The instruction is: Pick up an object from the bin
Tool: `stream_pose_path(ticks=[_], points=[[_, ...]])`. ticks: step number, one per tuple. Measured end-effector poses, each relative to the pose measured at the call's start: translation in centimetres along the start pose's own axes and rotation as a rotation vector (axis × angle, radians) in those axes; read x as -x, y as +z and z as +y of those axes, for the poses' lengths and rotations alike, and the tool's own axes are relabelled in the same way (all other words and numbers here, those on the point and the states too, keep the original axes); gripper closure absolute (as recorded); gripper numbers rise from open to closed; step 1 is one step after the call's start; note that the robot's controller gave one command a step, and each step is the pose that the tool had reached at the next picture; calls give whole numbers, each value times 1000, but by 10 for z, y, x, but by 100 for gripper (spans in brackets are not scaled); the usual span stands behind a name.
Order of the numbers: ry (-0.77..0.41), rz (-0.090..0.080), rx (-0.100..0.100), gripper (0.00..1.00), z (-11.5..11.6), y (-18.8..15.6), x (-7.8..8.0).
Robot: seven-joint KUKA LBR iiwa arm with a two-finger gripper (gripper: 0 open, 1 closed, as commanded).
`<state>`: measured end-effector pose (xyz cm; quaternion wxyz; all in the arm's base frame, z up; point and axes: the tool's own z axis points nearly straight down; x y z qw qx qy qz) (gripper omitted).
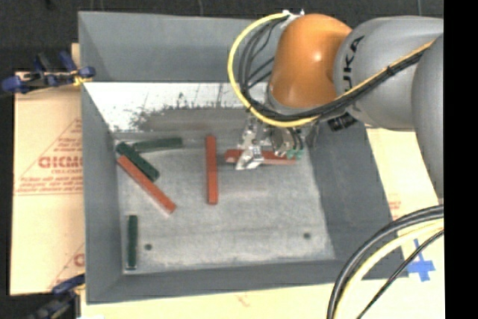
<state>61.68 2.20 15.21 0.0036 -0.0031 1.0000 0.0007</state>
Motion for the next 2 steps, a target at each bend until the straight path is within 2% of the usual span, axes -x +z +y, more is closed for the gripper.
stream_pose_path(ticks=[1, 2], points=[[-131, 3, -2, 100, -2, -14, -1], [-575, 3, -1, 100, 11, -229, 15]])
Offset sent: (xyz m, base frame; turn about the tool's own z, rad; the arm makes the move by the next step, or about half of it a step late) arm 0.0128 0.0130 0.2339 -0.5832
